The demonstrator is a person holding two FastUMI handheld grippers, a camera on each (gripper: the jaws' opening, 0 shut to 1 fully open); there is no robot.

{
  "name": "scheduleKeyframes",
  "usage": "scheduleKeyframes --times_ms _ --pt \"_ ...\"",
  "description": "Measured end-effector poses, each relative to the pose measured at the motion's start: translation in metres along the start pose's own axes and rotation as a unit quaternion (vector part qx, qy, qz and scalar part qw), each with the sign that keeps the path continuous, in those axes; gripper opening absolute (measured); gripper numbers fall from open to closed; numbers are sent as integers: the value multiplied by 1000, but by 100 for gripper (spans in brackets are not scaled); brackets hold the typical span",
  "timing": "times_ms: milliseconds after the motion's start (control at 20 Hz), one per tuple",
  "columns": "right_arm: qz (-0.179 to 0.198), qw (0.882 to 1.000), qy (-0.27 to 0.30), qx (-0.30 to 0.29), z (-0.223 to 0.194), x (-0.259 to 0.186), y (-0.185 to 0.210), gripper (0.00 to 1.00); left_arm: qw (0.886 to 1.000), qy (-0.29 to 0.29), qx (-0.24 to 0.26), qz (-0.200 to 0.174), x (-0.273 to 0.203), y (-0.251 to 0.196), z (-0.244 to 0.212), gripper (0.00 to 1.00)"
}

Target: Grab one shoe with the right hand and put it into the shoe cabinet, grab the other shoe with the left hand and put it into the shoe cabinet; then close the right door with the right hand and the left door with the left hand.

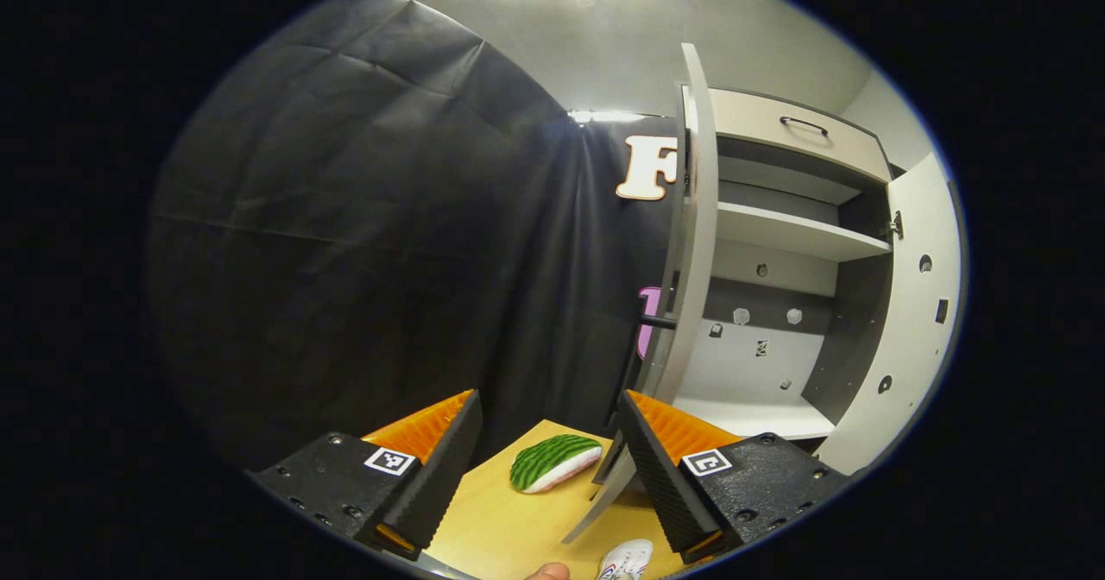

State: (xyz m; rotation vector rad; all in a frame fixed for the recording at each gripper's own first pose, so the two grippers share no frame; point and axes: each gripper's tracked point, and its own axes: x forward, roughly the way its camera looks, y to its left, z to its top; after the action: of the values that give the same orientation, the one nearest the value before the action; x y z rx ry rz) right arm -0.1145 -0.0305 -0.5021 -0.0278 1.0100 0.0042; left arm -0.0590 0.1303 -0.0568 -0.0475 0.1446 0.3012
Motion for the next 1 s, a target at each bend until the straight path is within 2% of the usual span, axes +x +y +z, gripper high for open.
scheduleKeyframes --times_ms 150,200,300,450,500,600,700,800,850,900,1000 --pt "12 998 -54 8 53 -31 9 1 1000 3 3 12 1 11 -3 96" --pt "14 997 -76 7 75 -42 10 1 1000 4 1 14 2 12 -4 100" --pt "16 992 -124 1 124 -67 12 0 1000 9 -1 13 5 11 -7 96" --pt "18 981 -192 -15 200 -100 15 0 1000 9 -1 15 7 12 -9 96" --pt "22 977 -214 -12 226 -110 19 1 1000 9 0 12 9 11 -8 93" --pt "27 967 -255 0 280 -123 21 1 1000 8 9 4 9 8 -8 97" --pt "9 959 -283 -14 330 -124 17 1 1000 -2 17 4 8 13 -2 93" --pt "-6 955 -294 -29 371 -116 18 1 1000 -8 18 3 8 12 3 94" --pt "-5 954 -298 -23 391 -113 20 0 1000 -13 18 -3 8 12 5 96" --pt "-1 954 -300 -16 411 -101 22 0 1000 -17 18 -5 7 13 8 93" --pt "0 954 -300 -9 445 -76 25 0 1000 -22 15 4 9 24 11 100"
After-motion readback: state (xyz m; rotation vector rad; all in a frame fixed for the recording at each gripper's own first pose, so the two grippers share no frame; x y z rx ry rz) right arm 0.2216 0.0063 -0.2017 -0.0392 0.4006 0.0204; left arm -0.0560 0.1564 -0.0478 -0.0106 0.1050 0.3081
